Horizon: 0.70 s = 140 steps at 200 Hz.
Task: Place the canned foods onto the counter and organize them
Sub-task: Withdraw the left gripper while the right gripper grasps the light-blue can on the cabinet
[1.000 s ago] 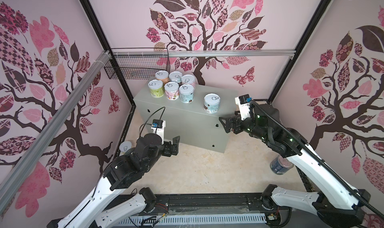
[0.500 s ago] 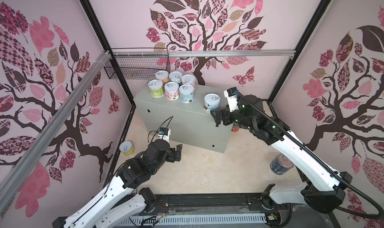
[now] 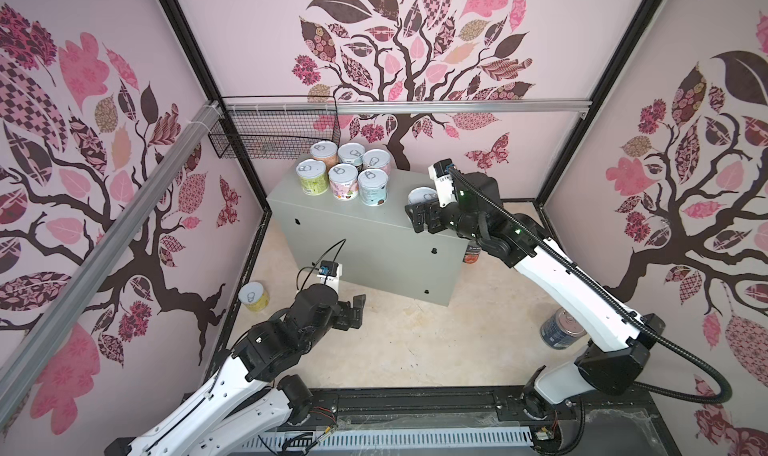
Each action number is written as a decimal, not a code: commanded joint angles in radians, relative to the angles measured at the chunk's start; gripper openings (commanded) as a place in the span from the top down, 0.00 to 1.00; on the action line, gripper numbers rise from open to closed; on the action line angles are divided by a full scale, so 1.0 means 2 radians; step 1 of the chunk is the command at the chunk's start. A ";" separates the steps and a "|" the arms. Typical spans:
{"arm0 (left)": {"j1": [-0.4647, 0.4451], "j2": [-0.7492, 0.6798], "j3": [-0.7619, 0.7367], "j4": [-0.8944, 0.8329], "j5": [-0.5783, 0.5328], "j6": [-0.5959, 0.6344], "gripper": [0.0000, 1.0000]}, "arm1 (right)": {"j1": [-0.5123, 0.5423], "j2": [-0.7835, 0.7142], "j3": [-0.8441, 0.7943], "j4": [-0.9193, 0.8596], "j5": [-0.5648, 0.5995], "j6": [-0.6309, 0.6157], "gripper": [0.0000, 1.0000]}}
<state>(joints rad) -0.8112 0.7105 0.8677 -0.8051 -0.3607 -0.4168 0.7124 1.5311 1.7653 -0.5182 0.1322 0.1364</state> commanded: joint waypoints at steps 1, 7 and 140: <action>0.002 -0.002 -0.013 0.009 0.004 0.008 0.02 | 0.003 0.014 0.026 0.000 0.011 -0.010 0.03; 0.002 -0.001 -0.013 0.010 0.004 0.008 0.02 | 0.003 0.016 0.028 0.000 0.011 -0.013 0.05; 0.003 0.001 -0.019 0.009 0.010 0.007 0.02 | -0.025 0.159 0.226 -0.042 0.018 -0.031 0.31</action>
<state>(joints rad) -0.8112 0.7177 0.8555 -0.8009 -0.3462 -0.4126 0.6907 1.7912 2.0975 -0.5983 0.1673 0.0738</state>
